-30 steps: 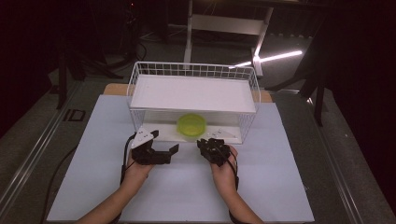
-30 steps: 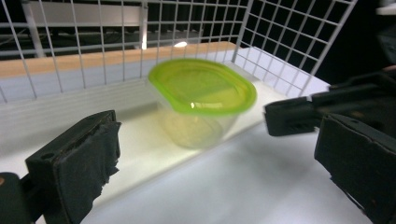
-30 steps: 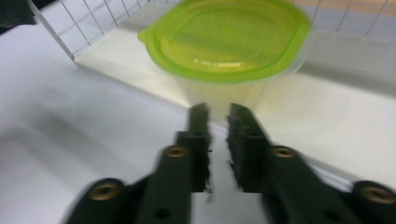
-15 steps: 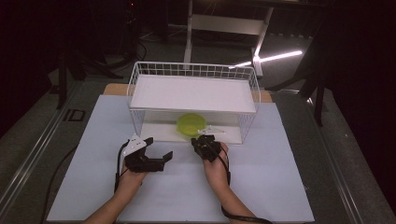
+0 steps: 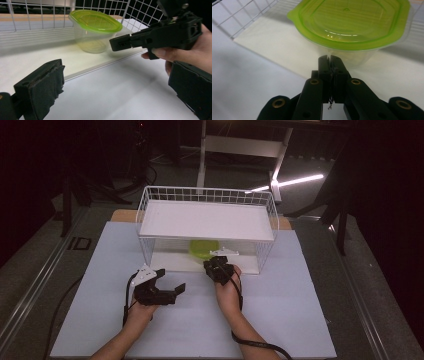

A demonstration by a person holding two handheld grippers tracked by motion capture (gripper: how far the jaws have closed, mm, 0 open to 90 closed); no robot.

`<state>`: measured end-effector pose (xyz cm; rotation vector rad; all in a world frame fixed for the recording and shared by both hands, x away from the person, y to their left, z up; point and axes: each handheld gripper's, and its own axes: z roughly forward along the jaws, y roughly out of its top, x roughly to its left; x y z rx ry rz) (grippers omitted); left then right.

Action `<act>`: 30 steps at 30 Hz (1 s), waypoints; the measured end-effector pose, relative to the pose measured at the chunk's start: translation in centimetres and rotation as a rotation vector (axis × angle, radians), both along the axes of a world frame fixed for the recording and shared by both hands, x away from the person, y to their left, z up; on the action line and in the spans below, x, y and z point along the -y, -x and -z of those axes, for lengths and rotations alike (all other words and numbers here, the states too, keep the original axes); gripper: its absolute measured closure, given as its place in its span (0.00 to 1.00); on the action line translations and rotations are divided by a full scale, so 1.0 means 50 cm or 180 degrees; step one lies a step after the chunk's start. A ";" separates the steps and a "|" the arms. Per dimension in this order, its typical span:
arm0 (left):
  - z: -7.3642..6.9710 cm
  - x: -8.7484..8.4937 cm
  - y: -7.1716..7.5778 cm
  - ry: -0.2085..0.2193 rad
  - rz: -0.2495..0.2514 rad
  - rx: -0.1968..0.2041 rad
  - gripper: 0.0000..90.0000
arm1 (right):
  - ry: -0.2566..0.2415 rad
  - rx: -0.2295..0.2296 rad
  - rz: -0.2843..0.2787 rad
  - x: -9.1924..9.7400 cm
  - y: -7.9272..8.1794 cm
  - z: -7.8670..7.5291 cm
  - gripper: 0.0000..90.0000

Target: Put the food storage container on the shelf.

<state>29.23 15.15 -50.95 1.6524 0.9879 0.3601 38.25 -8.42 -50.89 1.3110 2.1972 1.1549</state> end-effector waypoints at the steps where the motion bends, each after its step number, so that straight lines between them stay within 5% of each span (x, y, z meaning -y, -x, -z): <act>1: -0.002 -0.002 0.000 -0.0007 -0.0011 0.0005 0.01 | 0.0000 0.0000 0.0000 0.000 0.000 0.000 0.97; 8: -0.005 -0.013 -0.001 0.0014 -0.0021 0.0043 0.01 | 0.0004 -0.0008 0.0013 -0.002 -0.012 -0.003 0.96; 15: -0.008 -0.010 0.001 -0.0032 0.0036 0.0101 0.01 | 0.0025 0.0028 -0.0087 0.011 0.022 -0.006 0.92; 20: -0.014 -0.007 0.005 -0.0073 0.0152 0.0233 0.01 | 0.0104 0.0178 -0.0273 0.021 0.062 -0.016 0.71; 22: -0.020 -0.010 0.010 0.0083 0.0179 0.0203 0.01 | 0.0087 0.0286 -0.0354 0.027 0.082 -0.025 0.56; 24: -0.022 -0.011 0.012 0.0072 0.0181 0.0206 0.01 | 0.0079 0.0315 -0.0379 0.029 0.088 -0.028 0.51; 30: -0.041 -0.010 0.022 0.0049 0.0271 0.0283 0.01 | -0.0215 0.0352 -0.0526 0.044 0.118 -0.054 0.28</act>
